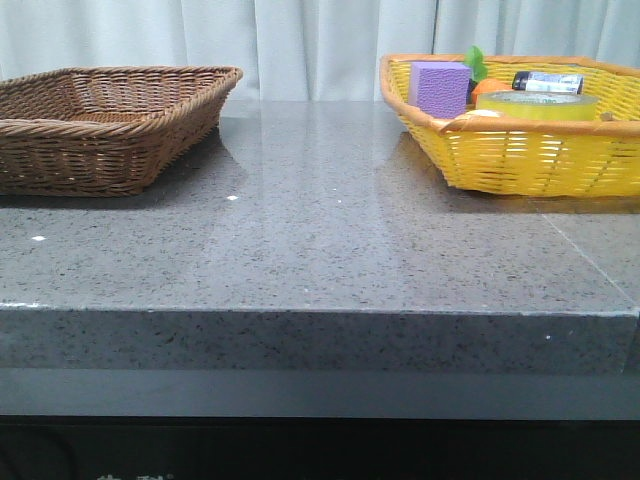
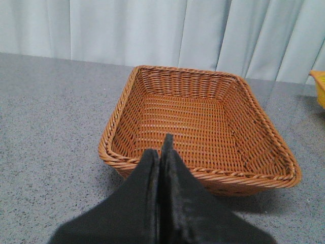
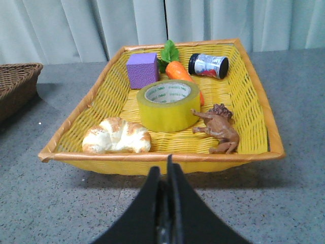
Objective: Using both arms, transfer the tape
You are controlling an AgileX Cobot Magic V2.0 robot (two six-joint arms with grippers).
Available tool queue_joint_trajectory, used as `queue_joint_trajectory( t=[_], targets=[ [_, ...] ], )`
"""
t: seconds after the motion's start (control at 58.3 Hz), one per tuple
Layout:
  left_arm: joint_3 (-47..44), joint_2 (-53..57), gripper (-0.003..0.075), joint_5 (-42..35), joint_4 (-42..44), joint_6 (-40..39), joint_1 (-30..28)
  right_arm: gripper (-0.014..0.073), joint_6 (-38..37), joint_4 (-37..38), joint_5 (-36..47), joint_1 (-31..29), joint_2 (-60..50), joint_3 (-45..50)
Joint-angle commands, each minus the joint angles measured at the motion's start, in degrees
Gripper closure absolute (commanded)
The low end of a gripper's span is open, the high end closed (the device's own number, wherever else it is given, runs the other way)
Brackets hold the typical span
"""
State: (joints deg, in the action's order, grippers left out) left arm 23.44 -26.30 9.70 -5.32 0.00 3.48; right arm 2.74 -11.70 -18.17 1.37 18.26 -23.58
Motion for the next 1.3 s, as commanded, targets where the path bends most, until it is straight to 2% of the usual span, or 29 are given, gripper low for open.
queue_joint_trajectory(
  t=[0.0,0.103,0.172,0.206,0.274,0.377,0.446,0.549,0.686,0.806,0.978,1.286],
  targets=[
    [2.6,-2.3,0.0740,-4.3,-0.1,-0.6,-0.1,0.0661,0.5,0.6,4.3,-0.3,2.7,-2.6],
    [2.6,-2.4,0.0734,-4.3,-0.1,-0.6,-0.1,0.0659,0.5,0.6,5.7,-0.3,3.4,-2.6],
    [2.6,-2.4,0.0682,-4.3,-0.1,-0.6,-0.1,0.0626,0.5,0.6,6.4,-0.3,3.4,-2.6],
    [2.6,-2.4,0.0631,-4.3,-0.1,-0.6,-0.1,0.0585,0.5,0.6,6.6,-0.3,3.4,-2.6],
    [2.6,-2.4,0.0485,-4.3,-0.1,-0.6,-0.1,0.0456,0.5,0.6,6.9,-0.3,3.4,-2.6],
    [2.6,-2.4,0.0239,-4.1,-0.1,-0.6,-0.1,0.0179,0.5,0.6,7.2,-0.3,3.4,-2.6],
    [2.6,-2.4,0.0160,-4.1,-0.1,-0.6,-0.1,0.0041,0.5,0.6,7.4,-0.3,3.4,-2.6],
    [2.6,-2.4,0.0149,-4.1,-0.1,-0.6,-0.1,-0.0045,0.5,0.6,8.7,-0.3,3.4,-2.6],
    [2.6,-2.4,0.0154,-4.1,-0.1,-0.6,-0.1,-0.0039,0.5,0.3,10.4,-0.3,4.8,-2.9],
    [2.6,-2.4,0.0154,-4.1,-0.1,-0.6,-0.1,-0.0039,0.5,0.1,10.1,-0.3,12.9,-6.7],
    [2.6,-2.4,0.0154,-4.1,-0.1,-0.6,-0.1,-0.0039,0.2,-0.2,6.3,-1.1,28.5,-18.7],
    [2.5,-2.4,0.0154,-4.0,-0.1,-0.6,-0.1,-0.0039,0.2,-1.5,-9.8,-5.5,54.5,-47.0]
  ],
)
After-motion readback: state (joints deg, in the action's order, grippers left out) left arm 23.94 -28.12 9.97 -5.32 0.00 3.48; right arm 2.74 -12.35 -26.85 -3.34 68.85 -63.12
